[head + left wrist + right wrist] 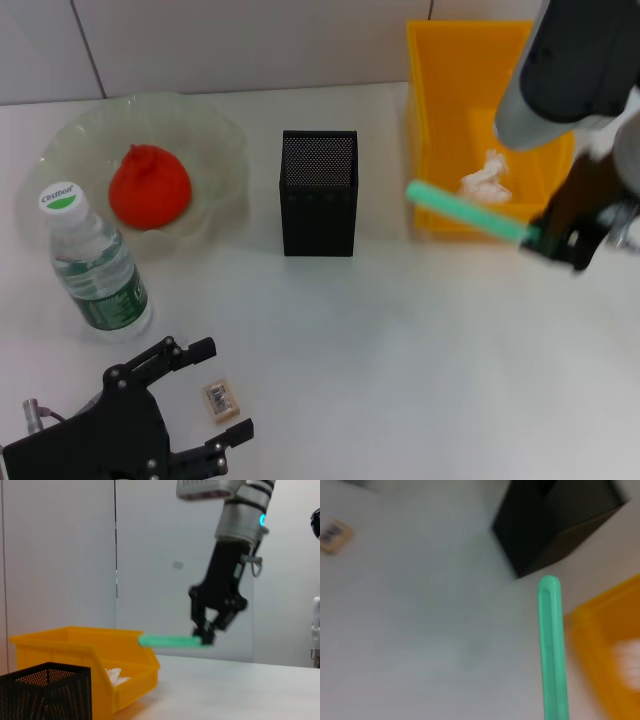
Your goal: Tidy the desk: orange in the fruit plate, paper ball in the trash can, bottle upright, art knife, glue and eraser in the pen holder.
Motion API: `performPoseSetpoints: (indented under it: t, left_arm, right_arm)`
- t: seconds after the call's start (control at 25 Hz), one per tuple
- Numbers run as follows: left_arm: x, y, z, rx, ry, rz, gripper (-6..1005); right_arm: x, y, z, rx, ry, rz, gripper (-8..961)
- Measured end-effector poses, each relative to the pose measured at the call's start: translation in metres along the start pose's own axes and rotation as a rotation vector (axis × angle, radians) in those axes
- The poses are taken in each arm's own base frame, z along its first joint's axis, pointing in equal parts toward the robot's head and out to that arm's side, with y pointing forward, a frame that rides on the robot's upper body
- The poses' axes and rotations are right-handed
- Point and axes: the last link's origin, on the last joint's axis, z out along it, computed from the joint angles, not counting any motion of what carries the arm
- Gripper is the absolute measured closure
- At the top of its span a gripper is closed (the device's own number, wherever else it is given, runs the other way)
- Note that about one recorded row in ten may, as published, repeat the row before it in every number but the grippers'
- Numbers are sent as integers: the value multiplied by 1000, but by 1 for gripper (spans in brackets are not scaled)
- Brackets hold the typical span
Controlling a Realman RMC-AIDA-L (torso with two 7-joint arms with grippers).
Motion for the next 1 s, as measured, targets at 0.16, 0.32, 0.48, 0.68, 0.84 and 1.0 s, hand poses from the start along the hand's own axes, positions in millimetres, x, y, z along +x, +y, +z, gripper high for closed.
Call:
performPoseSetpoints:
  t: [0.16, 0.32, 0.48, 0.68, 0.84, 1.0]
  left_arm:
    - [1, 0, 1, -5, 8, 7, 187]
    - [2, 0, 1, -3, 12, 9, 187]
    - [2, -1, 2, 4, 19, 9, 187]
    - [3, -1, 3, 11, 26, 5, 188]
    - [3, -1, 3, 17, 30, 1, 188]
    - [4, 0, 3, 15, 42, -2, 188]
  right_arm:
    - [-9, -12, -17, 146, -12, -147, 799]
    - [-22, -20, -22, 230, -60, -302, 798]
    - [-35, -28, -29, 328, -120, -498, 798]
    - [-40, -41, -27, 443, -135, -741, 798]
    - [-45, -49, -17, 498, -122, -893, 798]
    - [-52, -53, -9, 508, -105, -975, 798]
